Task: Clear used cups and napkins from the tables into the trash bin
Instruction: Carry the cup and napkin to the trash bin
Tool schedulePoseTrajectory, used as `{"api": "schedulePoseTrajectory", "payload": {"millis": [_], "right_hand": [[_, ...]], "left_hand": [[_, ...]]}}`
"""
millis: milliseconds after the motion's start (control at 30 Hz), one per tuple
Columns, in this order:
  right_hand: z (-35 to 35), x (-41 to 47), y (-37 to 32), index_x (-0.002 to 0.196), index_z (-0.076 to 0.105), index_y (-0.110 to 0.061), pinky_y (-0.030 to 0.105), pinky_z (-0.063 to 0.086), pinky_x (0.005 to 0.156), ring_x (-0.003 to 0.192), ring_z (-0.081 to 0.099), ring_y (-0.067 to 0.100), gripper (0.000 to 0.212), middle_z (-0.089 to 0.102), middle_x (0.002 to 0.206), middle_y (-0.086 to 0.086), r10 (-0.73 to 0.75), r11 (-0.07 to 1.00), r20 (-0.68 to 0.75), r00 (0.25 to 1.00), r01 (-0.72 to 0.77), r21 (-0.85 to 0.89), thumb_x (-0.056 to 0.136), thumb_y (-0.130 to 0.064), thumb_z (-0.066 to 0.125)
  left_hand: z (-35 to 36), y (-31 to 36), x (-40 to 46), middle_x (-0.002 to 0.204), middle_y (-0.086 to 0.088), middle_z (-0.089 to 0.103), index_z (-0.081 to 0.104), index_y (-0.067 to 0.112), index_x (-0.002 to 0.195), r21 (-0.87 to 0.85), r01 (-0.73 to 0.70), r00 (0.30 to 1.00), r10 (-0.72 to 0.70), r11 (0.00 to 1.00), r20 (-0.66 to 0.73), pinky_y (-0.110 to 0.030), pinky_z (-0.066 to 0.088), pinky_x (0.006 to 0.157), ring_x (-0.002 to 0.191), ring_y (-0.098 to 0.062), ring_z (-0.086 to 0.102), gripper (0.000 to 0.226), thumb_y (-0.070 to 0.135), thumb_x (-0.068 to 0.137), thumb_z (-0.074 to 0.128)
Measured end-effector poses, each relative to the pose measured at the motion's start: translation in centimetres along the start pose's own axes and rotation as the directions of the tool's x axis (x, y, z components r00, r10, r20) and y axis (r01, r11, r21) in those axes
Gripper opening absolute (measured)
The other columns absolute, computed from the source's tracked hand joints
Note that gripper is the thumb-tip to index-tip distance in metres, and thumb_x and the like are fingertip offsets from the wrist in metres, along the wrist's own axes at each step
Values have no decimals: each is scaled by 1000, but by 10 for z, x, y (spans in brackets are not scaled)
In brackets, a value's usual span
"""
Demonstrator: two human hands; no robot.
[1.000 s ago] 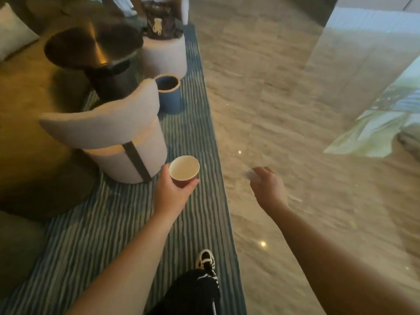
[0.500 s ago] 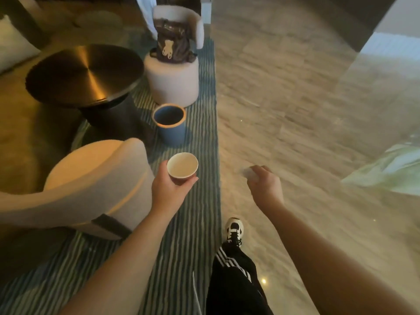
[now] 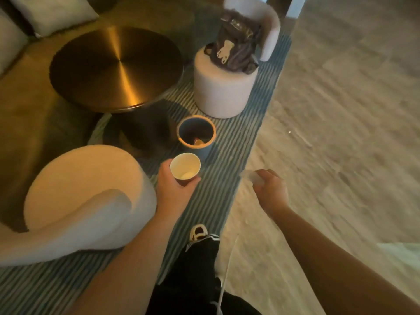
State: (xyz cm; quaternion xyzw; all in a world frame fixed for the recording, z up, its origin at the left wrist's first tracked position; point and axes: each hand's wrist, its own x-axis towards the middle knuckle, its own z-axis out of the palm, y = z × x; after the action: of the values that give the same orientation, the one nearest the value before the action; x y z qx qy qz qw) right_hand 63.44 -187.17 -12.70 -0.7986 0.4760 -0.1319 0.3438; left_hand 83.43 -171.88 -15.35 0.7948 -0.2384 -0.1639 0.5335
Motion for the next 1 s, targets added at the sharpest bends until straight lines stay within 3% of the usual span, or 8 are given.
{"api": "schedulePoseTrajectory", "payload": {"millis": [167, 333, 467, 700, 800, 867, 900, 1000], "right_hand": [[18, 130, 4, 75, 59, -35, 27, 42, 62, 76, 55, 11, 25, 53, 80, -13, -27, 1000, 89, 996, 28, -11, 90, -51, 46], [48, 264, -1, 85, 63, -31, 29, 44, 71, 84, 59, 15, 16, 62, 90, -4, -91, 987, 245, 965, 120, -105, 93, -37, 51], [73, 361, -15, 106, 60, -22, 25, 35, 72, 88, 56, 14, 19, 64, 99, -1, -133, 970, 328, 935, 190, -150, 88, -20, 57], [152, 492, -14, 109, 62, -14, 29, 41, 79, 96, 57, 21, 22, 61, 106, 6, -128, 970, 439, 889, 205, -133, 87, -17, 59], [196, 528, -3, 116, 56, -19, 35, 46, 89, 102, 53, 18, 30, 54, 115, 4, -93, 973, 472, 877, 181, -146, 87, -23, 61], [222, 547, 4, 122, 52, -19, 39, 46, 95, 108, 51, 19, 39, 49, 120, 4, -82, 974, 513, 855, 178, -141, 85, -27, 63], [232, 554, 7, 125, 49, -20, 40, 45, 97, 111, 49, 20, 45, 47, 122, 4, -86, 975, 537, 839, 183, -129, 84, -28, 65], [247, 569, 11, 132, 42, -23, 40, 43, 100, 120, 44, 21, 64, 42, 130, 3, -139, 966, 632, 763, 244, -83, 76, -31, 73]], "left_hand": [[50, -13, 87, 108, 7, 49, 33, 48, 107, -13, 72, 990, -73, 997, -125, -36, 51, 83, 99, -11, 53, 73, 35, 59, 86], [94, -32, 192, 106, 17, 44, 35, 35, 117, -29, 202, 953, -203, 979, -224, -11, 38, 74, 100, -3, 47, 73, 30, 64, 86], [131, -45, 270, 110, 12, 48, 36, 36, 117, -54, 339, 903, -341, 939, -262, -28, 49, 78, 102, -9, 52, 72, 33, 65, 85], [212, -98, 368, 122, 10, 52, 36, 31, 127, -120, 538, 799, -550, 834, -243, -28, 43, 86, 110, -12, 51, 83, 37, 61, 85], [236, -124, 385, 116, 35, 38, 26, 47, 133, -156, 599, 757, -619, 786, -212, -12, 32, 85, 108, 11, 38, 98, 36, 57, 87], [245, -137, 385, 106, 52, 35, 18, 70, 120, -166, 621, 732, -643, 766, -226, 3, 30, 77, 99, 29, 34, 98, 42, 53, 85], [247, -142, 383, 116, 51, 36, 18, 70, 123, -167, 643, 709, -664, 747, -239, 1, 33, 82, 107, 28, 34, 98, 50, 52, 82], [245, -152, 365, 153, 11, 25, 12, 35, 148, -103, 740, 613, -730, 665, -302, -33, 29, 110, 139, -10, 25, 109, 64, 61, 72]]}}
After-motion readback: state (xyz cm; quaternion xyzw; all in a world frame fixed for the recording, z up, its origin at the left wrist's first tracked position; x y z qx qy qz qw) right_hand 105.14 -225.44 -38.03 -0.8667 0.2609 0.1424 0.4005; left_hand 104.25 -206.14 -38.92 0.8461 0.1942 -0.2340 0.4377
